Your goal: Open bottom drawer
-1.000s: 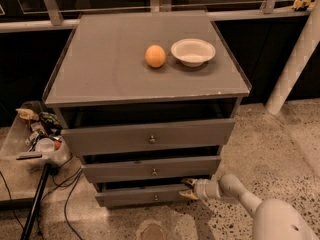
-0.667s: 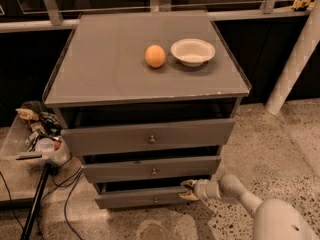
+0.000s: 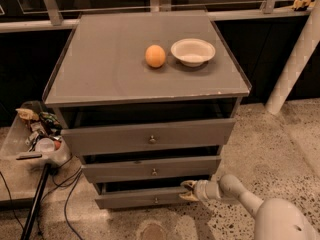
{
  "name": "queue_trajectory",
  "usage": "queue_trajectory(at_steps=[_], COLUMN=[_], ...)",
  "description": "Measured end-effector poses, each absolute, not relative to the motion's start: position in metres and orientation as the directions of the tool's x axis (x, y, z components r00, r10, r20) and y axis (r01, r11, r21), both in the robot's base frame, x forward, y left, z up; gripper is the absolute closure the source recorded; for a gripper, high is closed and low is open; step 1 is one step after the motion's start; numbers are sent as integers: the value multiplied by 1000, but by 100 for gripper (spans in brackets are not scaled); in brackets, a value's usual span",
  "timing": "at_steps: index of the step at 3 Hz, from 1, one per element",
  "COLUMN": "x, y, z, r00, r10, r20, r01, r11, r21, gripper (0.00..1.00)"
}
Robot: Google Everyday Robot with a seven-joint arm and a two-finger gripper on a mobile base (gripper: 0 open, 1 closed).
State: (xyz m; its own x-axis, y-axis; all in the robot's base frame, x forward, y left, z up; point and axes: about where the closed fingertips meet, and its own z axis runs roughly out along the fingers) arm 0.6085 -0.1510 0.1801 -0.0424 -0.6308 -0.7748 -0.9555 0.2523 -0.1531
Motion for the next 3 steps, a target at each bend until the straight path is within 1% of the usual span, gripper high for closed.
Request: queue_trajectory(at_steps=[1,2,3], x=[589,588,570], y=[-157,-157,-161], z=[172,178,172], r00=[-49,-49,-54], r10=[-616,-616,-606], r20=[-786,-786,-794], r01=[-954,-954,-952], r11=[263,263,271], r21=[-146,-146,-142], gripper=[100,100,100])
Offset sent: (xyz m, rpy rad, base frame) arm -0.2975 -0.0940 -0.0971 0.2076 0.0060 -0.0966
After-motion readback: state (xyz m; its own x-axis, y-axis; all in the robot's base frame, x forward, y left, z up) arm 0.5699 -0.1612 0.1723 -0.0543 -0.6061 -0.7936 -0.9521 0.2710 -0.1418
